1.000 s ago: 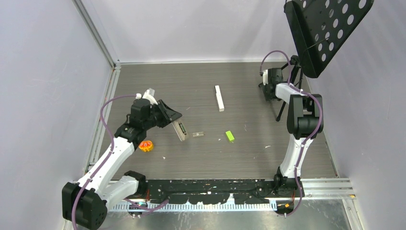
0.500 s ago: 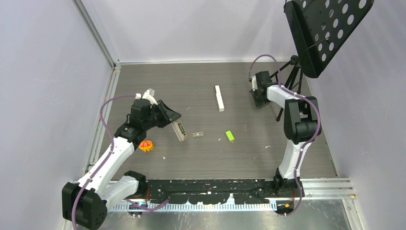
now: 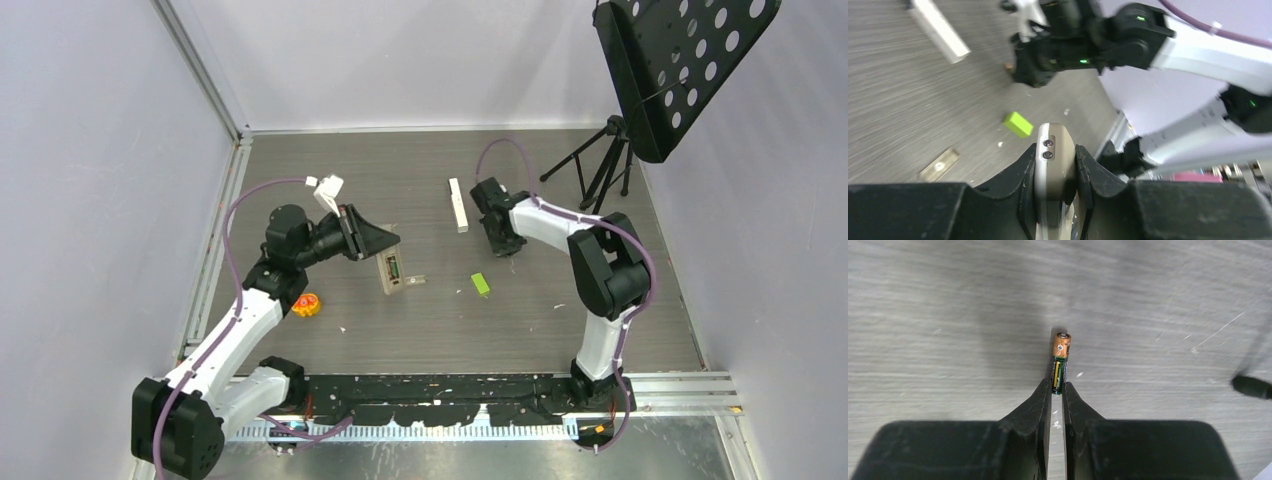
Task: Load the batteries into the remote control
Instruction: Move the battery to the center of the board.
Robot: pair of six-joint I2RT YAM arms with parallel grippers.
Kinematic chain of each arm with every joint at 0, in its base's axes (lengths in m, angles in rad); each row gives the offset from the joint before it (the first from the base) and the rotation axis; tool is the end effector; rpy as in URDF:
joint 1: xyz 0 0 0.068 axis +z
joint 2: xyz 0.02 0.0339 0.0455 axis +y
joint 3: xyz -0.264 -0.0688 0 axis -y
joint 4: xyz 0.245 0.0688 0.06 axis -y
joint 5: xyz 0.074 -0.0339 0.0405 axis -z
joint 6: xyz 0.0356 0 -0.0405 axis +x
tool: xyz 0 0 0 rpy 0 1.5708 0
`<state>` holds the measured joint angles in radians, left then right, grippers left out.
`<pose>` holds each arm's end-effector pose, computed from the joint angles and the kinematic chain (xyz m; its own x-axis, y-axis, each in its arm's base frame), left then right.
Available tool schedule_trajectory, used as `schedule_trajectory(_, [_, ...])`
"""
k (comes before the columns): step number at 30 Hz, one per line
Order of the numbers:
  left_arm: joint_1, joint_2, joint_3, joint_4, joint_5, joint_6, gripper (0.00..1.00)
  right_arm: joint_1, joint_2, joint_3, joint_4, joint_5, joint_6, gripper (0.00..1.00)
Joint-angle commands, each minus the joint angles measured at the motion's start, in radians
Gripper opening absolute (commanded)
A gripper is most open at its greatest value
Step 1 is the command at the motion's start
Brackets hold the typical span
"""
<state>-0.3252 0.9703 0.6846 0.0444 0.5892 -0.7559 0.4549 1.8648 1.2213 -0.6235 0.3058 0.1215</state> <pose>0.2054 -0.0901 0.2951 -0.6977 -0.3666 -0.6155 0.4100 0.5002 -0.7627 0.3288 0.1489 0.1642 -0.8918 -0.3075 -0.3318 -0.2317 0.9404 -0.2489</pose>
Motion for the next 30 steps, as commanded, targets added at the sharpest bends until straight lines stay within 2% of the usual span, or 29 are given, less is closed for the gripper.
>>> schedule_trajectory(1, [0.002, -0.023, -0.054, 0.383, 0.313, -0.007, 0.00, 0.062, -0.072, -0.020, -0.032, 0.092, 0.194, 0.15])
schedule_trajectory(5, [0.002, -0.047, -0.081, 0.448, 0.367, -0.001, 0.00, 0.084, -0.130, -0.090, -0.011, 0.085, 0.241, 0.16])
schedule_trajectory(7, [0.002, -0.050, -0.090, 0.477, 0.385, -0.013, 0.00, 0.085, -0.157, -0.116, 0.007, 0.055, 0.245, 0.19])
schedule_trajectory(11, [0.002, -0.045, -0.102, 0.508, 0.381, -0.026, 0.00, 0.085, -0.165, -0.125, 0.016, 0.039, 0.266, 0.36])
schedule_trajectory(14, [0.002, -0.042, -0.099, 0.490, 0.368, -0.025, 0.00, 0.085, -0.153, -0.102, 0.007, 0.047, 0.293, 0.53])
schedule_trajectory(16, [0.002, -0.049, -0.097, 0.472, 0.352, -0.020, 0.00, 0.085, -0.149, -0.088, 0.008, 0.053, 0.306, 0.58])
schedule_trajectory(21, [0.002, -0.084, -0.093, 0.373, 0.295, 0.022, 0.00, 0.082, -0.116, -0.042, -0.001, 0.086, 0.327, 0.60])
schedule_trajectory(30, [0.002, -0.119, -0.080, 0.256, 0.216, 0.067, 0.00, 0.067, -0.114, -0.048, 0.049, 0.054, 0.352, 0.51])
